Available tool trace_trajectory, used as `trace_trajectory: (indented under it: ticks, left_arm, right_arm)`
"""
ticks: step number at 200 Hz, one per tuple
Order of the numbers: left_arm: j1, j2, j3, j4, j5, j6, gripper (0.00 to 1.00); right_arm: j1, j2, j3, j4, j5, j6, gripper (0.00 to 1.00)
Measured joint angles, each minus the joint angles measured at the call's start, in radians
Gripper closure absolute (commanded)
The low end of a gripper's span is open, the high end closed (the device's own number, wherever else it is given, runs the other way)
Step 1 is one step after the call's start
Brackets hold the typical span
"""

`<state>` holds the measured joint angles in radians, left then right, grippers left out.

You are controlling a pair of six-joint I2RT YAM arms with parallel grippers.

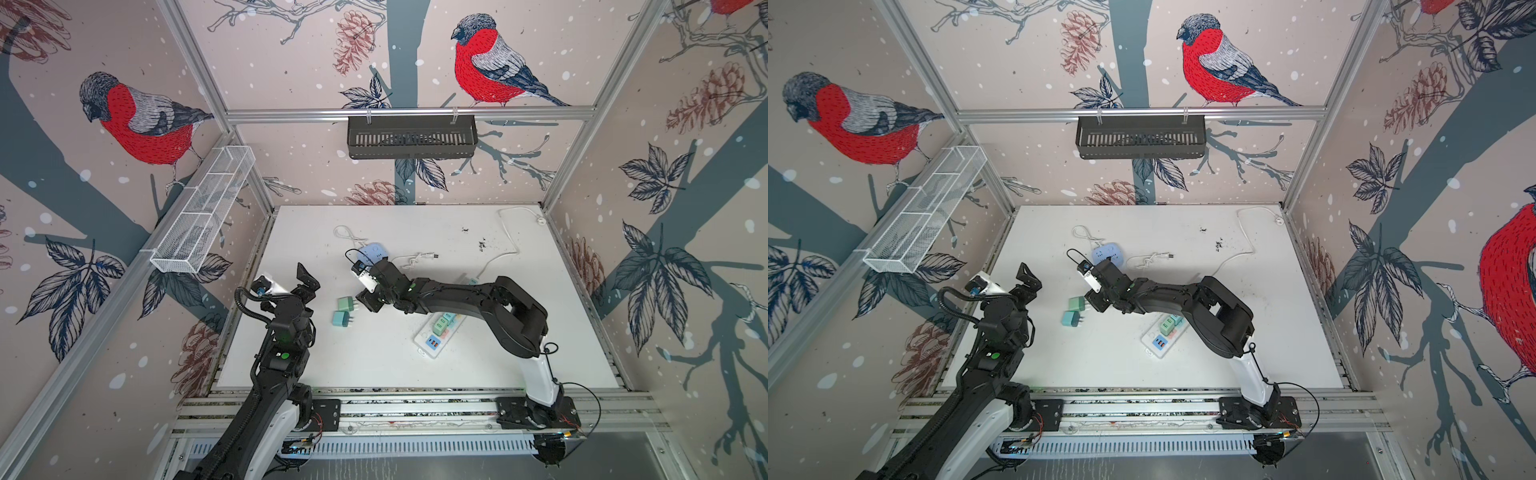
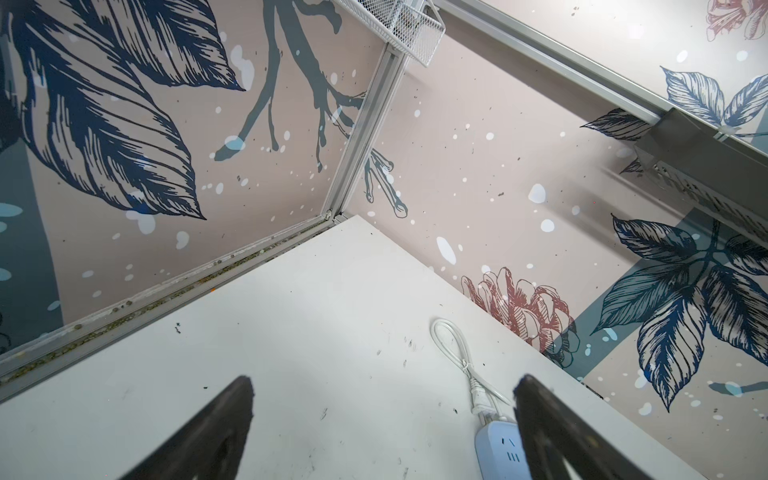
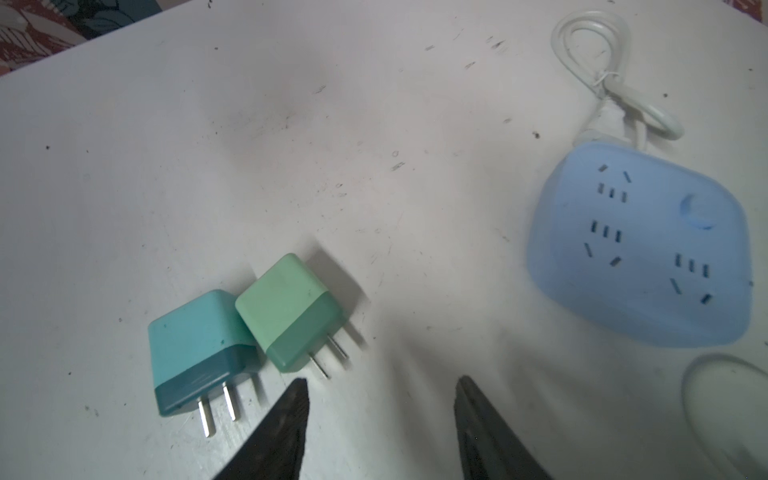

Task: Insert the plug
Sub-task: 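Reach the right gripper across to the mint-green adapter beside the teal one, then close the right gripper on the mint-green adapter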

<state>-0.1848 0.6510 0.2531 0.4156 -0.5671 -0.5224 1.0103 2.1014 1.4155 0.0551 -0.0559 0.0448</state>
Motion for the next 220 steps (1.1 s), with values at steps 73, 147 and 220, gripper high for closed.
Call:
trace_trajectory:
  ticks: [73,147,220]
  left_arm:
    - [0.002,-0.09,-0.032,-0.009,-0.012,-0.028,0.03]
    - [0.002,-0.094,-0.044,-0.003,-0.01,-0.03,0.03]
    - [0.002,-0.088,-0.044,0.0,-0.009,-0.029,0.03]
  right_arm:
    - [0.046,0.082,0.046,-0.057,-0.014,-0.048,0.44]
    - [0.007,0.09,0.032,-0.053,-0.014,-0.023,0.44]
    - [0.034,0.143,0.095,-0.045,-0.005,-0.047,0.41]
